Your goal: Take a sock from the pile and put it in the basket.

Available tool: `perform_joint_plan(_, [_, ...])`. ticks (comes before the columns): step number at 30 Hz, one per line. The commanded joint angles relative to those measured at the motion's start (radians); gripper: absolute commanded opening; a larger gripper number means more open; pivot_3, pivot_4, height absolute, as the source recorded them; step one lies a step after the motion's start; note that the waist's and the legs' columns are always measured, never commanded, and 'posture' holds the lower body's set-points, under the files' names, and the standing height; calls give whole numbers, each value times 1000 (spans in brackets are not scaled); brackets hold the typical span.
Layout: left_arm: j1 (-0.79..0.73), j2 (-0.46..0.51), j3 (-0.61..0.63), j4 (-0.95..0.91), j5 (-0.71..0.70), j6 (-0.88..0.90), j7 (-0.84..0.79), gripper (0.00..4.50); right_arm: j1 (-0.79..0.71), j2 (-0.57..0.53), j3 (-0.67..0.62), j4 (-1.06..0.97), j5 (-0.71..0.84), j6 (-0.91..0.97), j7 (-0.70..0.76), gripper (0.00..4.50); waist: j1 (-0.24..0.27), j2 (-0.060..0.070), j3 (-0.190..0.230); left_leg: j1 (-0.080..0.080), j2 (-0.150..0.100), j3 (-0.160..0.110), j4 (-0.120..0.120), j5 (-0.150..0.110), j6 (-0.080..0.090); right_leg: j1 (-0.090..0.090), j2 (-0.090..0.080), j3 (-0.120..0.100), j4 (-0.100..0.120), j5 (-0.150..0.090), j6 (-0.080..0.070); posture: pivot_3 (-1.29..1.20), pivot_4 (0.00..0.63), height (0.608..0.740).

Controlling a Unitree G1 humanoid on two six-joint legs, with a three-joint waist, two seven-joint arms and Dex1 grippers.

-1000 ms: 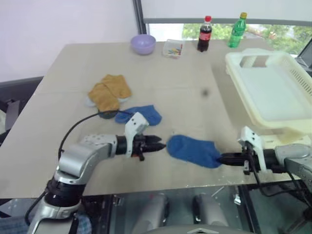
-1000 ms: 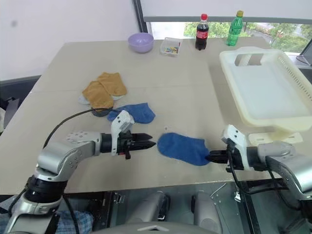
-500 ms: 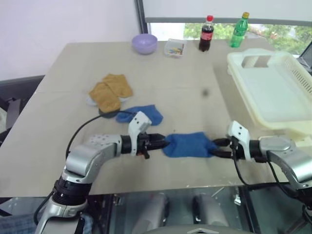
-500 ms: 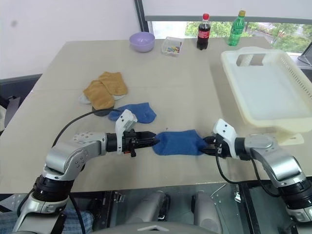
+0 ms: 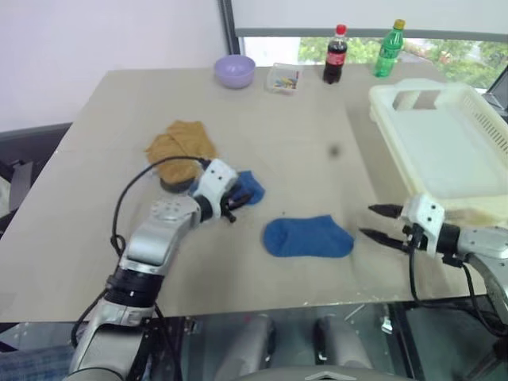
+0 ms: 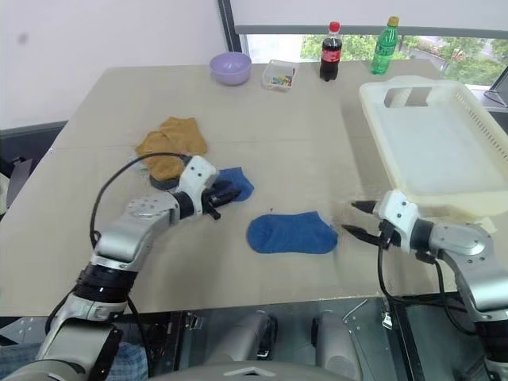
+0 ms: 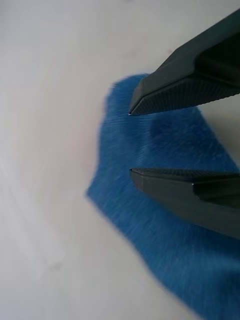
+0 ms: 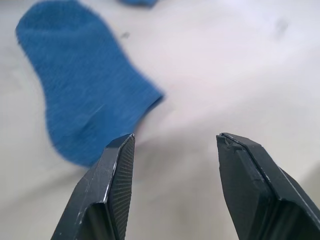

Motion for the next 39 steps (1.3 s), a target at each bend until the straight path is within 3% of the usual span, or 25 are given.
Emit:
perform_joint_plan(1, [2,-20,-12,46,33,-39,3,1759,-48,6,-42,-100,55,2,-14,2649,1,1,-1,0,0,0,0,0,0,0,0,0,0,0,0,0,150,740])
perform_joint_plan(4, [7,-39,0,67,38,-35,18,1759,-75,15,-27,-131,68,32,-33,2649,2,1,-1,1,0,0,0,0,0,1,0,0,0,0,0,0,150,740])
perform_joint_plan(8, [9,-44,-3,72,45,-35,11,41,-75,22,-14,-129,57,35,-35,2737,4,1,-1,1,0,0,0,0,0,2,-1,-1,0,0,0,0,150,740])
perform_joint_plan(14, [13,-71,2,69,49,-30,32,41,-84,27,-10,-113,51,30,-32,2737,3,1,-2,2,0,0,0,0,0,2,-1,-1,1,0,0,0,150,740])
perform_joint_plan(22, [-84,-202,16,134,41,-43,84,41,-111,46,20,-84,25,27,-33,2737,14,1,-1,2,0,-1,2,0,0,3,0,-2,0,0,0,0,150,740])
perform_joint_plan(27, [-138,-357,-14,174,33,-27,131,41,-125,25,24,-42,-32,25,-52,2737,19,0,-1,0,-1,-1,3,0,0,2,0,-1,0,0,0,0,150,740])
perform_joint_plan(32, [-174,-442,-78,240,69,-67,134,41,-99,-4,-4,-40,-17,51,-31,2737,23,0,-1,-1,-1,-1,3,0,0,2,0,-1,0,0,0,0,150,740])
perform_joint_plan(37, [-191,-533,-87,273,65,-110,149,41,-118,-23,-15,-11,2,188,-70,2737,23,0,-1,-1,-1,-1,4,0,0,2,0,-1,0,0,0,0,150,740])
perform_joint_plan(39, [-186,-552,-75,260,47,-115,139,41,-135,-49,15,0,-15,336,-103,2737,23,0,0,-1,-1,-1,4,0,0,2,0,-1,0,0,0,0,150,740])
